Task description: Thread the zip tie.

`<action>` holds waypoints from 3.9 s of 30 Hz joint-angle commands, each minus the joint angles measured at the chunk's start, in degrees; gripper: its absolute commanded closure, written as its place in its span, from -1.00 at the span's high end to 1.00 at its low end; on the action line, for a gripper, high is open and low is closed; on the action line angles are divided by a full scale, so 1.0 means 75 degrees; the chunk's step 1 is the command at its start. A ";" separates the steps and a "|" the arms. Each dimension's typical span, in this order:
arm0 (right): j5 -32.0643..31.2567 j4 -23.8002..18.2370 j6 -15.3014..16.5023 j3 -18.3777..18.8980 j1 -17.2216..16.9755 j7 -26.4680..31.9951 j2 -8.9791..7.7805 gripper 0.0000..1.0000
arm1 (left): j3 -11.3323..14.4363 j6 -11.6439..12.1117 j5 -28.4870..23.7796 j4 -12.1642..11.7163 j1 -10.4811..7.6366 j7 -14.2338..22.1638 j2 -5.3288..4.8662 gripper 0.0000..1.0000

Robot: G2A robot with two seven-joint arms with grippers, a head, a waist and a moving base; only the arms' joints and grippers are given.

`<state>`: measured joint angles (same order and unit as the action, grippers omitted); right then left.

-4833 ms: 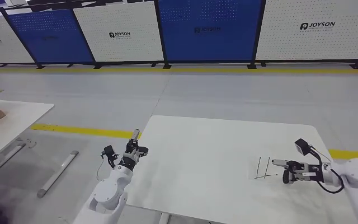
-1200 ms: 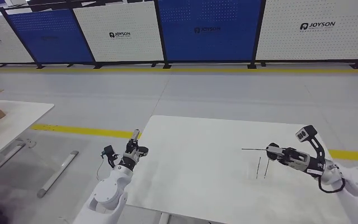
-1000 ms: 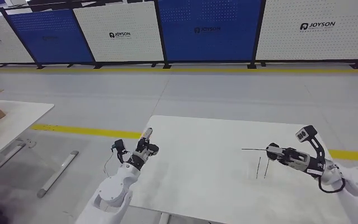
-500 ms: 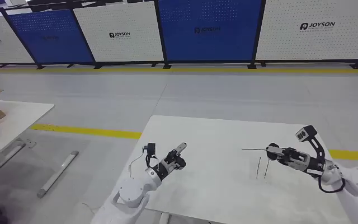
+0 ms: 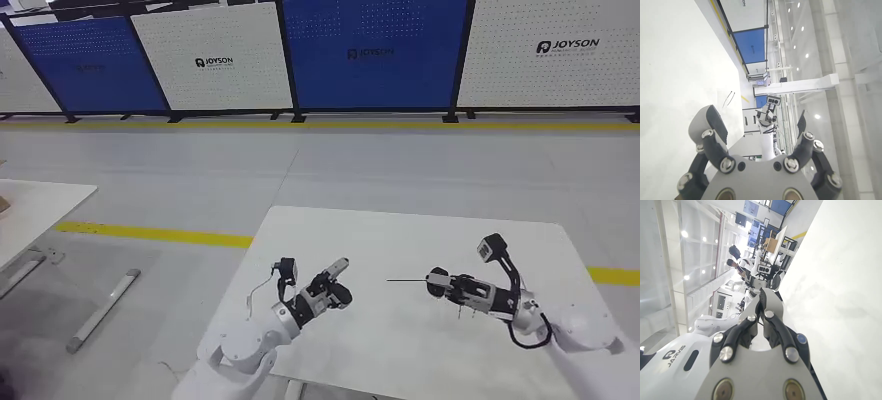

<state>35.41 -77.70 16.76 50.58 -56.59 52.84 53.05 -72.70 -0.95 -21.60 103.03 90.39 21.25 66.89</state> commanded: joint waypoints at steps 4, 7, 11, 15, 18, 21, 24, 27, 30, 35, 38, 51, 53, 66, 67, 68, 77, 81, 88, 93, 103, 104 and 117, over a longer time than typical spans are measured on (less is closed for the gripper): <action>0.0001 0.0056 -0.0016 -0.0037 0.0066 -0.0020 0.0043 -1.00 | 0.0243 0.0011 -0.0040 -0.0228 -0.0197 -0.0130 0.0043 1.00; 0.0001 0.0056 -0.0016 -0.0037 0.0066 -0.0020 0.0043 -1.00 | 0.0243 0.0011 -0.0040 -0.0228 -0.0197 -0.0130 0.0043 1.00; 0.0001 0.0056 -0.0016 -0.0037 0.0066 -0.0020 0.0043 -1.00 | 0.0243 0.0011 -0.0040 -0.0228 -0.0197 -0.0130 0.0043 1.00; 0.0267 -0.0146 0.0128 0.0047 -0.0191 -0.0424 0.0079 -1.00 | 0.0221 0.0092 -0.0175 -0.0235 -0.0176 -0.0282 0.0053 1.00; 0.0889 -0.0265 0.0345 0.0134 -0.0493 -0.0599 0.0131 -1.00 | 0.0361 0.0041 -0.0145 -0.0282 -0.0202 -0.0203 0.0062 1.00; 0.0887 -0.0294 0.0363 0.0106 -0.0664 -0.0851 0.0198 -1.00 | 0.0683 -0.0056 -0.0108 -0.0390 -0.0394 -0.0157 0.0104 1.00; 0.0488 -0.0341 0.0089 -0.0088 -0.0707 -0.1255 0.0289 -1.00 | 0.1041 0.0092 -0.0215 -0.0540 -0.0650 -0.0282 0.0185 1.00; 0.0401 -0.0345 -0.0083 -0.0136 -0.0677 -0.1230 0.0308 -1.00 | 0.1041 0.0092 -0.0215 -0.0540 -0.0650 -0.0282 0.0185 1.00; 0.0401 -0.0345 -0.0083 -0.0136 -0.0677 -0.1230 0.0308 -1.00 | 0.1041 0.0092 -0.0215 -0.0540 -0.0650 -0.0282 0.0185 1.00; 0.0401 -0.0345 -0.0083 -0.0136 -0.0677 -0.1230 0.0308 -1.00 | 0.1041 0.0092 -0.0215 -0.0540 -0.0650 -0.0282 0.0185 1.00; 0.0401 -0.0345 -0.0083 -0.0136 -0.0677 -0.1230 0.0308 -1.00 | 0.1141 0.0066 -0.0279 -0.0538 -0.0698 -0.0270 0.0203 1.00; 0.0420 -0.0357 -0.0105 -0.0140 -0.0696 -0.1234 0.0311 -1.00 | 0.1654 0.0406 -0.0420 -0.0766 -0.1254 -0.0776 0.0368 1.00; 0.0524 -0.0389 -0.0277 -0.0104 -0.0747 -0.1094 0.0323 -1.00 | 0.1654 0.0406 -0.0420 -0.0766 -0.1254 -0.0776 0.0368 1.00; 0.0519 -0.0282 -0.0500 -0.0249 -0.0653 -0.1015 0.0468 -1.00 | 0.1657 0.0412 -0.0414 -0.0766 -0.1253 -0.0786 0.0369 1.00; 0.0519 -0.0282 -0.0500 -0.0249 -0.0653 -0.1015 0.0468 -1.00 | 0.1677 0.0451 -0.0400 -0.0780 -0.1252 -0.0825 0.0376 1.00; 0.0519 -0.0282 -0.0500 -0.0249 -0.0653 -0.1015 0.0468 -1.00 | 0.1676 0.0513 -0.0390 -0.0805 -0.1256 -0.0900 0.0382 1.00; 0.0519 -0.0282 -0.0500 -0.0249 -0.0653 -0.1015 0.0468 -1.00 | 0.1814 0.0687 -0.0144 -0.1000 -0.1300 -0.0927 0.0409 -1.00; 0.0519 -0.0282 -0.0500 -0.0249 -0.0653 -0.1015 0.0468 -1.00 | 0.1790 0.0635 -0.0285 -0.1018 -0.1291 -0.0629 0.0396 -1.00; 0.0519 -0.0282 -0.0500 -0.0249 -0.0653 -0.1015 0.0468 -1.00 | 0.1698 0.0697 -0.0272 -0.0873 -0.1166 -0.0455 0.0360 -1.00; 0.0519 -0.0282 -0.0500 -0.0249 -0.0653 -0.1015 0.0468 -1.00 | 0.1667 0.0689 -0.0212 -0.0824 -0.1148 -0.0457 0.0349 -1.00; 0.0519 -0.0282 -0.0500 -0.0249 -0.0653 -0.1015 0.0468 -1.00 | 0.1671 0.0633 0.0039 -0.0785 -0.1158 -0.0581 0.0339 -1.00; 0.0519 -0.0282 -0.0500 -0.0249 -0.0653 -0.1015 0.0468 -1.00 | 0.1681 0.0635 0.0092 -0.0780 -0.1147 -0.0632 0.0340 -1.00; 0.0519 -0.0282 -0.0500 -0.0249 -0.0653 -0.1015 0.0468 -1.00 | 0.1679 0.0637 0.0218 -0.0713 -0.1069 -0.0594 0.0321 0.50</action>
<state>39.30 -79.81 13.00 48.71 -61.49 45.23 56.56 -60.10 3.80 -19.96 97.67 82.34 16.87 69.30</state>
